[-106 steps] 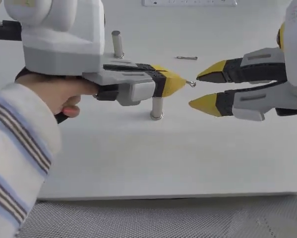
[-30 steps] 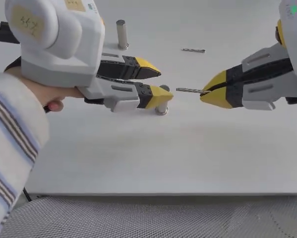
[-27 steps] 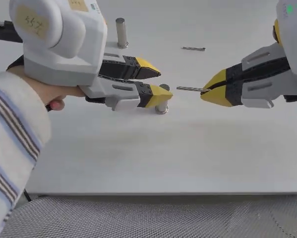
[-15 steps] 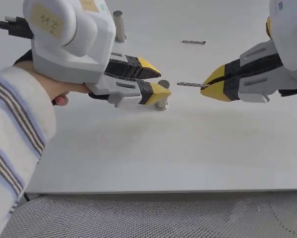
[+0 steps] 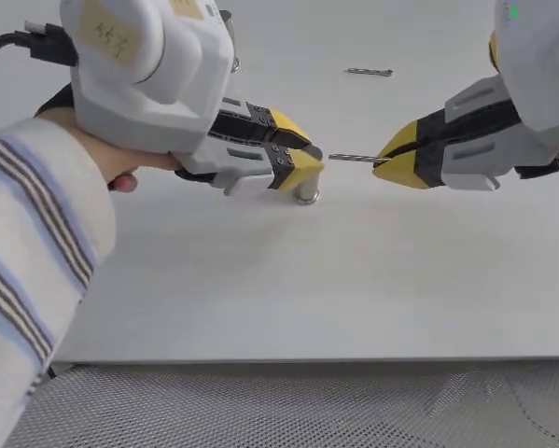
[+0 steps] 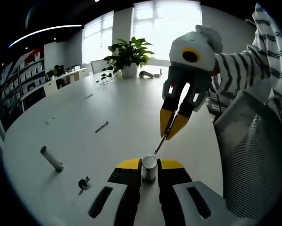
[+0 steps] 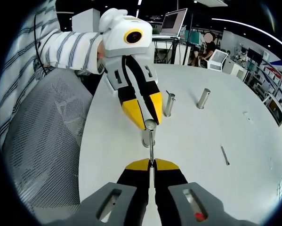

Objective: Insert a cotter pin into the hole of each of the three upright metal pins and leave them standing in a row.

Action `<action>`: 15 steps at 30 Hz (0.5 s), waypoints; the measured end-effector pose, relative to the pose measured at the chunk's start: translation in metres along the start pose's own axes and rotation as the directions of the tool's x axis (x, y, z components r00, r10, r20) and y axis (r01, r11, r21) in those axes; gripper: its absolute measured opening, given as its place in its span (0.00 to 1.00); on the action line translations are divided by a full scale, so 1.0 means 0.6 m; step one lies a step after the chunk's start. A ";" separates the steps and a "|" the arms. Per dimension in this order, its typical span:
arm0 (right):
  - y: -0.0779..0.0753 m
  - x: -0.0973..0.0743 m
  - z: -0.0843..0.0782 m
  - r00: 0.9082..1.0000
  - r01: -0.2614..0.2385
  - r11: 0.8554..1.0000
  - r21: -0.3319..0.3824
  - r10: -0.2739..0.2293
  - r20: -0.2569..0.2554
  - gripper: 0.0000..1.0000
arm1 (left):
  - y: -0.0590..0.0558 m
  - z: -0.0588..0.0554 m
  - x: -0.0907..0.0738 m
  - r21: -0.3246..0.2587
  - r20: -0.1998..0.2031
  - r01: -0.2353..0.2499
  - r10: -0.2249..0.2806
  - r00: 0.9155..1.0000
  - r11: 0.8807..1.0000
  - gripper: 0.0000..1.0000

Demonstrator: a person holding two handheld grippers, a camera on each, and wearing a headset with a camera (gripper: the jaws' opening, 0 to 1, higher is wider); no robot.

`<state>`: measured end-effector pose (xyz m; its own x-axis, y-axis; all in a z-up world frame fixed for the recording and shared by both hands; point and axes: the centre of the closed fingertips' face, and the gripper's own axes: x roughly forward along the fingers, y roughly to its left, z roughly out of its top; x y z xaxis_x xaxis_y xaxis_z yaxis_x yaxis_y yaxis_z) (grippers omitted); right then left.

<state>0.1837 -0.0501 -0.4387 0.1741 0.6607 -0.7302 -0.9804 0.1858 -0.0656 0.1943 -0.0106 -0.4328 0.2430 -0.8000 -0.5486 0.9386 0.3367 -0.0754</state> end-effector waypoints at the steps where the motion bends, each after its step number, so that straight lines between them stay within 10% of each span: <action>1: -0.001 0.001 0.000 1.000 -0.001 1.000 -0.001 0.001 -0.001 0.00 | 0.002 0.002 -0.001 0.022 0.003 -0.009 0.009 1.000 1.000 0.10; 15: -0.008 0.011 0.004 1.000 -0.014 0.999 -0.032 0.013 -0.020 0.00 | 0.000 0.004 -0.002 0.050 -0.014 -0.008 0.008 1.000 0.999 0.10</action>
<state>0.1898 -0.0450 -0.4414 0.1591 0.6483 -0.7446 -0.9852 0.1532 -0.0771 0.1949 -0.0110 -0.4301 0.2474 -0.7901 -0.5609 0.9478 0.3176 -0.0293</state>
